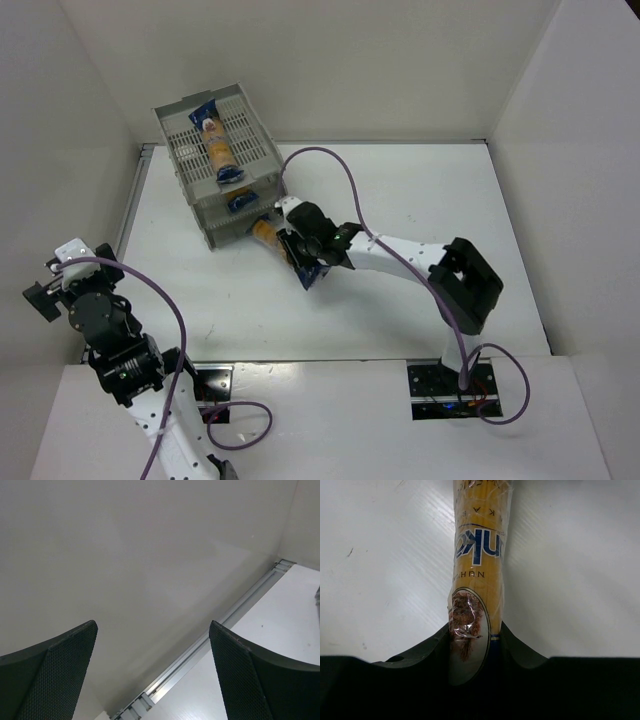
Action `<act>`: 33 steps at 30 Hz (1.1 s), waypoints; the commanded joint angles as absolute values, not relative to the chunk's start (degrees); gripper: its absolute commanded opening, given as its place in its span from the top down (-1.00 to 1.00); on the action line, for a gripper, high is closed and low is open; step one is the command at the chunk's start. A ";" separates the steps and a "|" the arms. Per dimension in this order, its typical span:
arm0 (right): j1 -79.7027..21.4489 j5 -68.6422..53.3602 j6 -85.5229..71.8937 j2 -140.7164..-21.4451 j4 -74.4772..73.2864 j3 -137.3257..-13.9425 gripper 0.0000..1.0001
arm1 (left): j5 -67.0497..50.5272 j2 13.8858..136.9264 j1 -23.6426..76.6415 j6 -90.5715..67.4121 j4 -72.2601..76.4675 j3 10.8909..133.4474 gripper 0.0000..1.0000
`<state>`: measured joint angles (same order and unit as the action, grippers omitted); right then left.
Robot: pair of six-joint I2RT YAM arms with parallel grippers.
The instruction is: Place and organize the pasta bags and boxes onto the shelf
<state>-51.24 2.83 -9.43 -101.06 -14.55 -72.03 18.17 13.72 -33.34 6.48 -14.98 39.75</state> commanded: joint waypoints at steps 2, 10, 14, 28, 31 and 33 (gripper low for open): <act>-51.68 5.89 -11.34 -104.57 -2.81 -81.46 0.99 | 20.04 12.83 -33.23 9.05 -12.04 38.58 -0.99; -51.68 8.44 -14.58 -114.86 -2.29 -91.40 0.99 | 18.90 12.83 -33.22 9.58 -11.51 36.83 -0.99; -51.68 11.95 -18.18 -119.96 -2.81 -96.84 0.99 | 18.28 12.83 -33.22 9.58 -11.51 36.83 -0.99; -52.21 3.97 7.96 -106.45 -6.59 -77.30 0.17 | 16.08 13.36 -33.22 9.58 -11.51 36.83 -0.99; -51.59 -13.67 26.10 -104.94 -16.84 -72.97 0.73 | 15.56 12.83 -33.22 9.58 -11.51 36.83 -0.99; -53.08 -14.69 31.09 -104.94 -21.62 -70.41 0.90 | 15.56 12.83 -33.22 9.58 -11.51 36.83 -0.99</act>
<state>-51.62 -5.19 13.58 -105.95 -13.41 -74.15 16.38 13.56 -33.26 8.86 -14.50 36.71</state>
